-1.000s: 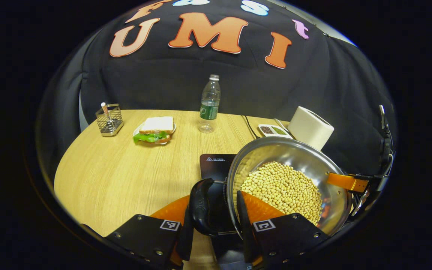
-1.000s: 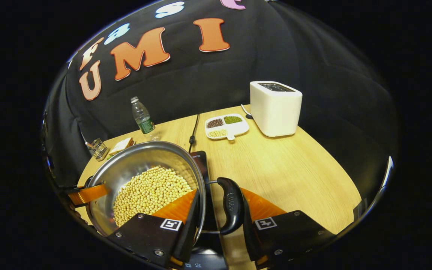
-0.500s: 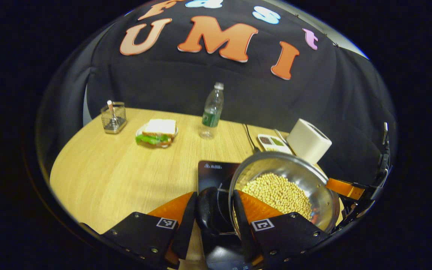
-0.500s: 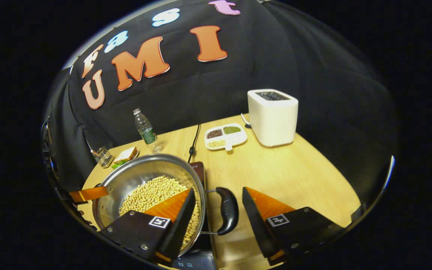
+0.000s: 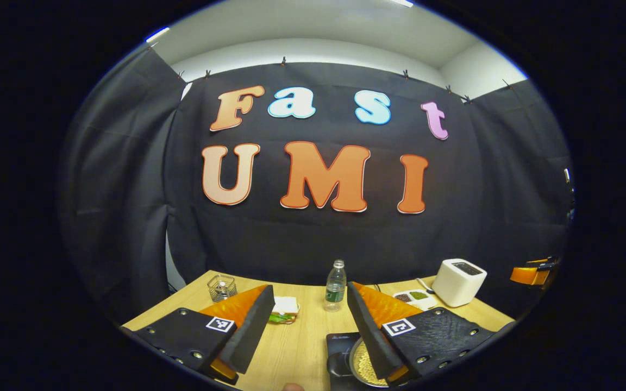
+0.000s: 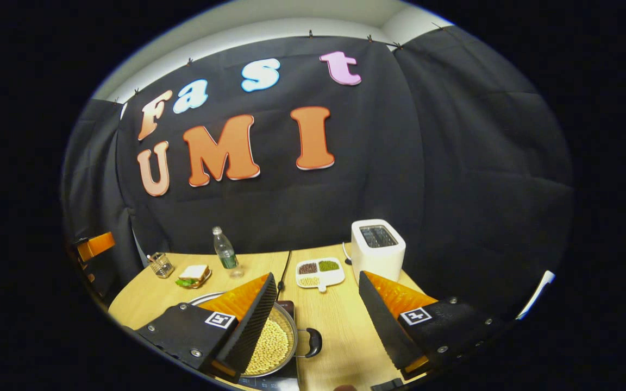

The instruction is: First push the handle of the pot to place it horizontally, then grasp the pot with both hands and set it on the induction cooktop.

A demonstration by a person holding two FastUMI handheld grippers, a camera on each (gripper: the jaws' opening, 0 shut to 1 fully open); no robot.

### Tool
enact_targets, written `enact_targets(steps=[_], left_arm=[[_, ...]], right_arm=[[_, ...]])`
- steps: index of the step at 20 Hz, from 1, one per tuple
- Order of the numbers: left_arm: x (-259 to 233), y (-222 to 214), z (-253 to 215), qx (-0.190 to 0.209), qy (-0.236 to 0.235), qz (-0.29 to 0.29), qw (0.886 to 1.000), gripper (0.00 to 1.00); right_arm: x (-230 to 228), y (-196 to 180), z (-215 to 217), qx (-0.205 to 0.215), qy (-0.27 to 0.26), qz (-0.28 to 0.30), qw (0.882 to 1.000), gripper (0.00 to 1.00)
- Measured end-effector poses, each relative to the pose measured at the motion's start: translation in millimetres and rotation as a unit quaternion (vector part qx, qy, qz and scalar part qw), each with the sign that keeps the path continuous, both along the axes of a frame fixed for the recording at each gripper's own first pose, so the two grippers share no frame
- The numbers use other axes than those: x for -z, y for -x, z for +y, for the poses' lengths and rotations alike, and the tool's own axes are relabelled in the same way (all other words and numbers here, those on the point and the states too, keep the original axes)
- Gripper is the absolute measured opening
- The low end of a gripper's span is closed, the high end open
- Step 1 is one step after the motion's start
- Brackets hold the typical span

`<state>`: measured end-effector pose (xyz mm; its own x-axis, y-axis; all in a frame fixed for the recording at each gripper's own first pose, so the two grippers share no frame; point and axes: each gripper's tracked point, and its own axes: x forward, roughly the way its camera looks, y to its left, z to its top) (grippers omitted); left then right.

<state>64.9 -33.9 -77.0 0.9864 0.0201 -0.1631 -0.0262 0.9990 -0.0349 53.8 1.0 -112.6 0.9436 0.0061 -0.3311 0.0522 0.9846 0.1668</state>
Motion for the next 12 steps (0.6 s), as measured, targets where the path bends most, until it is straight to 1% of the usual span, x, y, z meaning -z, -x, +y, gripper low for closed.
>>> enact_targets(steps=[1, 2, 4, 5, 6, 8, 10, 11, 12], left_arm=[[-17, 3, 7, -0.012, -0.020, -0.019, 1.000, 0.83], [-32, 5, 14, -0.015, -0.030, -0.036, 0.999, 0.83], [-55, 16, 9, -0.009, -0.019, -0.050, 0.999, 0.82], [-63, 21, 14, -0.016, -0.040, -0.055, 0.998, 0.78], [-70, 22, 22, -0.021, -0.055, -0.061, 0.996, 0.82], [-70, 28, 9, -0.009, -0.054, -0.059, 0.997, 0.82], [-62, 30, -8, 0.012, -0.037, -0.041, 0.998, 0.82], [-58, 29, -11, 0.016, -0.033, -0.035, 0.999, 0.78], [-56, 26, -9, 0.015, -0.030, -0.035, 0.999, 0.78]], right_arm=[[-15, 3, -1, -0.002, 0.001, -0.015, 1.000, 0.94], [-29, 7, -2, -0.004, 0.003, -0.028, 1.000, 0.95], [-51, 14, -6, -0.003, 0.011, -0.053, 0.999, 0.95], [-61, 17, -8, -0.003, 0.011, -0.064, 0.998, 0.94], [-69, 21, -8, -0.004, 0.008, -0.071, 0.997, 0.94], [-83, 25, -10, -0.004, 0.005, -0.088, 0.996, 0.94], [-92, 28, -18, 0.001, 0.006, -0.103, 0.995, 0.94], [-92, 28, -19, 0.002, 0.004, -0.105, 0.994, 0.94], [-92, 30, -20, 0.001, 0.003, -0.106, 0.994, 0.94]])
